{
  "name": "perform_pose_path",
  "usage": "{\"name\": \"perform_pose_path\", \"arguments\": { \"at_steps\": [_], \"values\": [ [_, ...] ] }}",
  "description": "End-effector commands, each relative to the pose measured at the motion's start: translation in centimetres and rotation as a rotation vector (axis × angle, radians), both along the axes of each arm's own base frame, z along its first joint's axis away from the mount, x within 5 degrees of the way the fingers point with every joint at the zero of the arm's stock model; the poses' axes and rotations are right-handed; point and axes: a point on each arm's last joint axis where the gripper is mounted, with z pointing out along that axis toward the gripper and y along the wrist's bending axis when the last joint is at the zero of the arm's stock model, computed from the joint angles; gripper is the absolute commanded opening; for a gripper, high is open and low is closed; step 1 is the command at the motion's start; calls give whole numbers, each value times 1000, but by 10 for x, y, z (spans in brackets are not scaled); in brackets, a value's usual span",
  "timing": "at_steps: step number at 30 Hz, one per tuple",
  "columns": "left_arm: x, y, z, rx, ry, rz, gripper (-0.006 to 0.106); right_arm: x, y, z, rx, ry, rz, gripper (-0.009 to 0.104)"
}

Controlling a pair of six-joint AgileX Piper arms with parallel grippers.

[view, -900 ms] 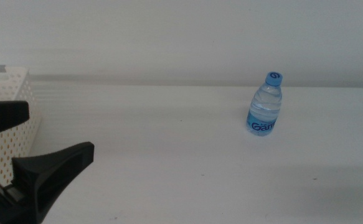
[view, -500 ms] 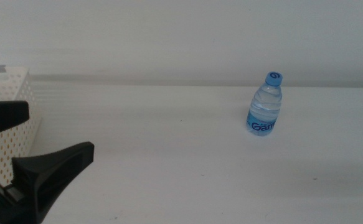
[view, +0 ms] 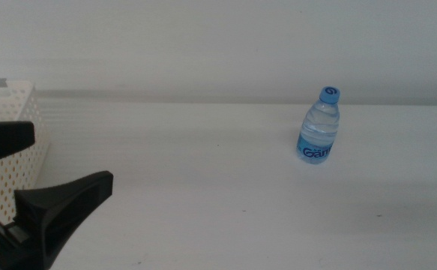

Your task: Use arms to grab the bottles and put them into the dustbin to the left of the table.

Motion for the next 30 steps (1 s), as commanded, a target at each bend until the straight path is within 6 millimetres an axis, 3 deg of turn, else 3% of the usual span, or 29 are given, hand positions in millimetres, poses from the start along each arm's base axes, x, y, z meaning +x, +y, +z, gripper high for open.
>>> {"name": "perform_pose_path", "arguments": {
  "at_steps": [1,9,16,24,30],
  "values": [
    [0,0,0,-7,-13,-3,94,5,0,-14,-22,47,-3,93],
    [0,0,0,-7,-13,-3,94,28,2,-16,-18,41,8,93],
    [0,0,0,-7,-13,-3,94,47,4,-35,-13,156,14,93],
    [0,0,1,-9,-13,-2,94,69,6,-46,3,140,21,93],
    [0,0,1,-7,-15,-3,94,107,9,-45,1,156,25,93]
  ]
}}
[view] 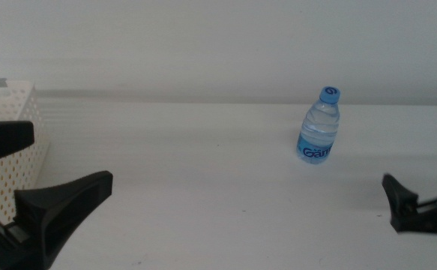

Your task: Use arms to grab the bottles and put them into the dustbin to the left of the table.

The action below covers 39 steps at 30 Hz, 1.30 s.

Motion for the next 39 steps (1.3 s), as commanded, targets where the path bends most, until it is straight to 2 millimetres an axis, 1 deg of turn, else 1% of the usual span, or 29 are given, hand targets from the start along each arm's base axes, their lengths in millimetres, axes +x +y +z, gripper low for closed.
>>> {"name": "perform_pose_path", "arguments": {
  "at_steps": [1,6,11,20,23,28,34,39],
  "values": [
    [0,-1,1,-13,-12,-4,94,19,0,4,-4,-35,3,93],
    [0,-1,1,-13,-12,-4,94,49,8,-3,-23,-12,59,93],
    [0,-1,1,-14,-11,-3,94,74,24,-10,-23,-3,110,93],
    [0,-1,1,-13,-12,-4,94,109,43,-27,-20,19,159,93],
    [0,-1,1,-15,-10,-3,94,118,51,-33,11,28,177,93],
    [0,-1,1,-16,-9,-3,94,131,61,-42,13,35,198,93],
    [0,-1,1,-16,-9,-3,94,143,64,-46,25,26,195,93],
    [0,-1,1,-14,-11,-4,94,155,67,-45,31,5,198,93]
  ]
}}
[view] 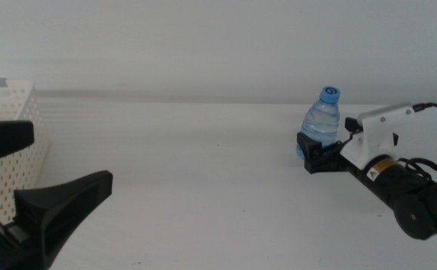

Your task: Use arms to grab the bottles and put them into the dustbin to the left of the table.

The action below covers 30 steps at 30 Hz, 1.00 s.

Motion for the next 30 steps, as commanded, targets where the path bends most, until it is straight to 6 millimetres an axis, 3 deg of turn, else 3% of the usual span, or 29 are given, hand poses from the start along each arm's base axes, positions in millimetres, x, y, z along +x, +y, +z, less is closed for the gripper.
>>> {"name": "perform_pose_path", "arguments": {
  "at_steps": [1,12,26,30],
  "values": [
    [0,-1,0,-13,-9,-4,94,7,3,2,11,-20,10,93],
    [0,-1,0,-15,-8,-3,94,29,19,-4,23,-45,51,93],
    [0,-1,0,-15,-7,-3,94,42,24,-36,14,1,55,93],
    [0,-1,0,-15,-7,-3,94,43,25,-34,16,-29,59,81]
  ]
}}
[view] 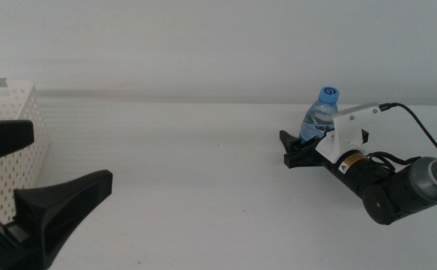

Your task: Use arms to grab the bottles and put them into the dustbin to the left of the table.

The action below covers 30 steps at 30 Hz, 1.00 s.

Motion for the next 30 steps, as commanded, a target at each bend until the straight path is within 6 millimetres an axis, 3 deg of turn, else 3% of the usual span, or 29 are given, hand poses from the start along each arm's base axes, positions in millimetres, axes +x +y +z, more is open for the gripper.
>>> {"name": "perform_pose_path", "arguments": {
  "at_steps": [1,4,7,8,11,15,18,24,30],
  "values": [
    [-1,-1,0,-14,-6,-4,94,2,3,3,3,-51,14,75],
    [-1,-1,0,-11,-8,-5,94,3,3,7,6,-94,18,51],
    [-1,-1,0,-12,-7,-5,94,3,8,8,-3,-99,57,4],
    [-1,-1,0,-12,-7,-5,94,2,13,13,6,-115,73,-2],
    [-1,-1,0,-12,-7,-5,94,4,33,33,12,-159,129,-2],
    [-1,-1,0,-12,-7,-5,94,14,80,62,11,-124,254,-2],
    [-1,-1,0,-12,-7,-5,94,25,119,69,-26,-89,340,-2],
    [-1,-1,0,-12,-7,-5,94,34,183,51,-26,-116,449,-2],
    [-1,-1,0,-12,-7,-5,94,29,210,33,-8,-102,492,-1]
  ]
}}
